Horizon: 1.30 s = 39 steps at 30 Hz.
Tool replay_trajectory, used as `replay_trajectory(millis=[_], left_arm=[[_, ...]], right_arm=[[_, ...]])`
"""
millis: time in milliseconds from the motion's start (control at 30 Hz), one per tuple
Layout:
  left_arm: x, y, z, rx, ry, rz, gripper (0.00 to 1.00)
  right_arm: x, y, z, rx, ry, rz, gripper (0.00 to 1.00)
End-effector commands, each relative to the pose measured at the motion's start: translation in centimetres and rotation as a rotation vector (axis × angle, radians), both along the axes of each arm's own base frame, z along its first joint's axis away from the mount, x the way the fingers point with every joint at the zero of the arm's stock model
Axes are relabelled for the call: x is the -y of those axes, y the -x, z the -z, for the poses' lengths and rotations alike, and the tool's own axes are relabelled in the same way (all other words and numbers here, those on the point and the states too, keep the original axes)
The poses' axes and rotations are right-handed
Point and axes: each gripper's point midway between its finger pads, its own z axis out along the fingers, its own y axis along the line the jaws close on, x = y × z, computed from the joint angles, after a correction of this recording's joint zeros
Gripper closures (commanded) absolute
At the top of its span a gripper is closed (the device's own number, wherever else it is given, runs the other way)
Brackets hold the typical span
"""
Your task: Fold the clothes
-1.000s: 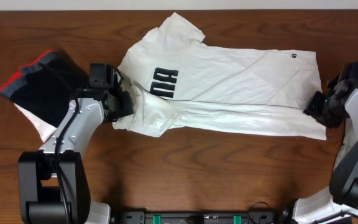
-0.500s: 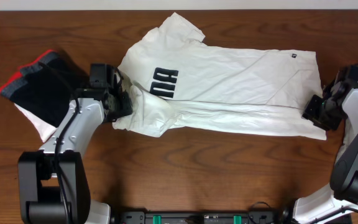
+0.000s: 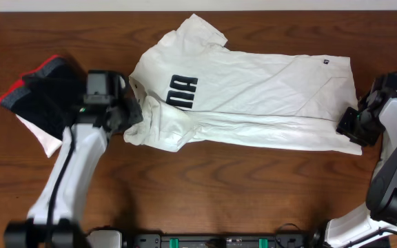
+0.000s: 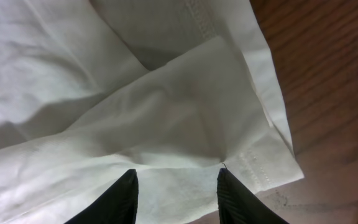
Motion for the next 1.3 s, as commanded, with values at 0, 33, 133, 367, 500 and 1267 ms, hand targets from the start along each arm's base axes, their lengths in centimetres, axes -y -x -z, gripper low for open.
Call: replay_trajectory(millis=[0,33,133,367,500,1267], left_arm=[[0.9,-0.1,-1.9,0.048,0.005,0.006,0.55],[1.3,0.0,-1.6,0.038,0.004,0.018,0.55],[2.8,0.8,0.4,-0.025,-0.001,0.065,0.55],[5.3,2.4,6.5,-0.203,-0.045,0.186,0.55],[5.4,2.5,9.1,-0.264,-0.055,0.189,0.55],[11.8,0.7,-0.7,0.027,0.289,0.367,0.94]], right_arm=[[-0.1,0.3,0.5,-0.020,0.004,-0.011,0.60],[-0.1,0.3,0.5,-0.021,0.004,-0.011,0.60],[-0.1,0.3,0.5,-0.021,0.003,-0.011,0.60],[-0.2,0.4,0.5,-0.025,0.001,-0.011,0.60],[-0.2,0.5,0.5,-0.028,0.001,-0.010,0.60],[-0.1,0.4,0.5,-0.022,0.003,-0.010,0.60]])
